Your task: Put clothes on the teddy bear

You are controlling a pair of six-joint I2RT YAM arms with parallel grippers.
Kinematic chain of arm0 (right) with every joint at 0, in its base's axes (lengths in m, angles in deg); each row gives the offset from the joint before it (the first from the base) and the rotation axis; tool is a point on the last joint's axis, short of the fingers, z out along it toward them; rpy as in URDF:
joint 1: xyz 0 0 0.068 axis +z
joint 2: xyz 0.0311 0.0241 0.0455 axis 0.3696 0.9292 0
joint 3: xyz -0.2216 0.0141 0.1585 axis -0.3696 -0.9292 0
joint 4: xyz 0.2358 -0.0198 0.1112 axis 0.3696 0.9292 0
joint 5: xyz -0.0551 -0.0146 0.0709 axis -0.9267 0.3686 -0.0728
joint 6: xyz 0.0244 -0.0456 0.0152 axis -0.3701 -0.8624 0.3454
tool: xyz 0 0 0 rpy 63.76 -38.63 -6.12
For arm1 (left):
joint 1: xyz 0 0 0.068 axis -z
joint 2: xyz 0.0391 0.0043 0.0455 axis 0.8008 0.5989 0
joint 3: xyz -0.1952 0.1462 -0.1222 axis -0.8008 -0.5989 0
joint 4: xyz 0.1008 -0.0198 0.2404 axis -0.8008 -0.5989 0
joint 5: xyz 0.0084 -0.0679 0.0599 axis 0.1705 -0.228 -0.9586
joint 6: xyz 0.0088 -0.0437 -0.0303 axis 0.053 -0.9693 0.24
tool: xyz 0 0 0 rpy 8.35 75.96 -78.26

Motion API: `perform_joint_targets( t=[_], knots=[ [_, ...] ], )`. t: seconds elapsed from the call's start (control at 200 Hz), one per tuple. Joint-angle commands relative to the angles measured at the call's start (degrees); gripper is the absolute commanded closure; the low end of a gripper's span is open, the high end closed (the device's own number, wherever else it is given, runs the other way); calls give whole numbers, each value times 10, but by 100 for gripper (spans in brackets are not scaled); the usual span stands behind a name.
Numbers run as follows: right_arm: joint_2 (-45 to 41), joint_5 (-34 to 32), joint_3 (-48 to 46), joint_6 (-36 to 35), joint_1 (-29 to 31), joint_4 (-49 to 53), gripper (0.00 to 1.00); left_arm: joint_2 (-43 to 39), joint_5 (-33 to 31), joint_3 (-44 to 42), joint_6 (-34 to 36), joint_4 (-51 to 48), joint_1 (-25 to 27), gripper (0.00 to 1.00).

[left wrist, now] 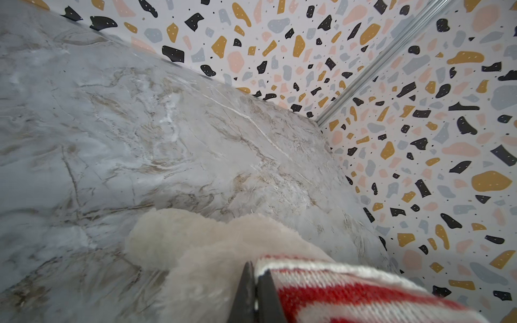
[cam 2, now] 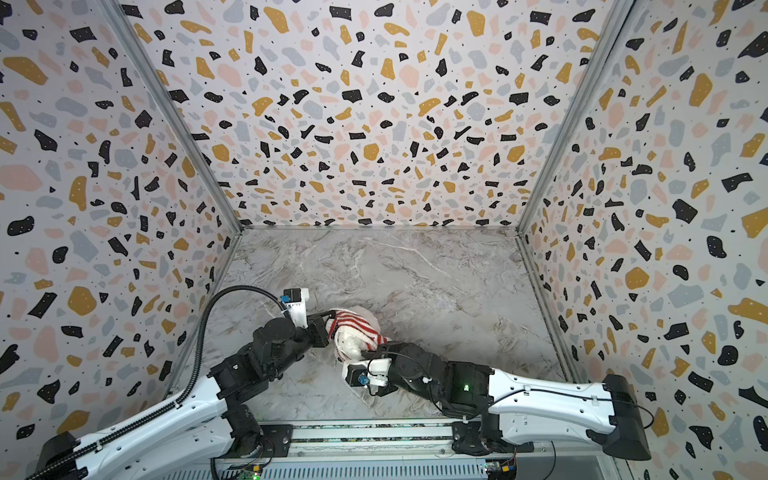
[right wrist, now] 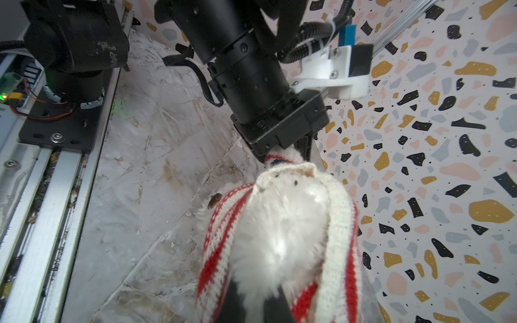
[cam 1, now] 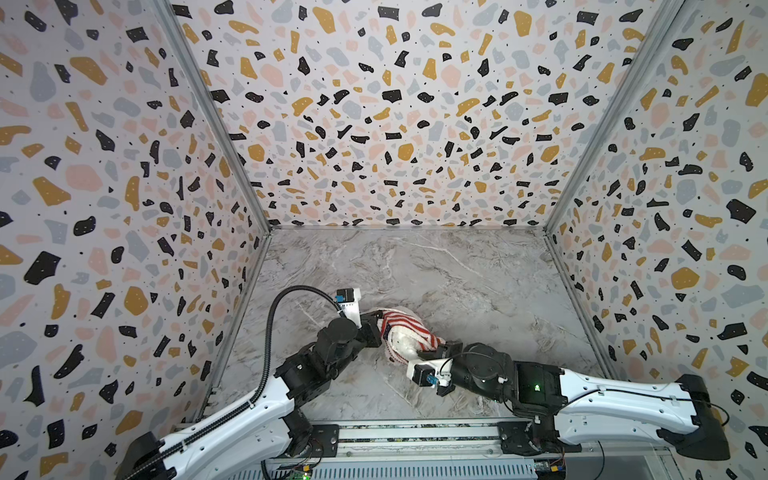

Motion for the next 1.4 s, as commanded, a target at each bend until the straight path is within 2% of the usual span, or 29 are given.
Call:
perform_joint_targets(
  t=[0.0, 0.115, 0.205, 0.345, 0.446, 0.571, 0.686, 0.791, 0.926, 1.031, 1.201, 1.397],
  knots=[
    [-44, 29, 0, -14, 14, -47, 100, 8, -48, -7, 21, -25, -17, 100],
    [-60, 24, 0, 12, 11, -57, 100, -1, -39, -20, 33, -23, -17, 100],
    [-54, 21, 10, 51, -14, -55, 100, -9, -1, -26, 45, 14, -17, 100],
    [-25, 45, 39, 147, -95, -37, 100, -30, 104, -39, 59, 118, -17, 100],
    [-20, 88, 50, 211, -147, -40, 100, -54, 135, -42, 62, 158, -17, 100],
    [-11, 145, 65, 291, -206, -30, 100, -97, 140, -39, 66, 150, -17, 77],
    [-9, 190, 70, 342, -235, -39, 100, -125, 134, -40, 62, 137, -17, 67],
    [-7, 204, 70, 368, -242, -54, 100, -129, 140, -49, 40, 163, -16, 58],
    [-1, 197, 62, 391, -242, -77, 100, -106, 165, -78, -16, 264, -13, 55],
    [-2, 181, 38, 409, -242, -110, 100, -80, 160, -87, -45, 324, 4, 58],
    [-12, 114, -4, 440, -228, -167, 100, -54, 145, -83, -58, 333, 26, 61],
    [-21, 64, -20, 453, -227, -184, 100, -48, 135, -90, -61, 338, 30, 40]
  ],
)
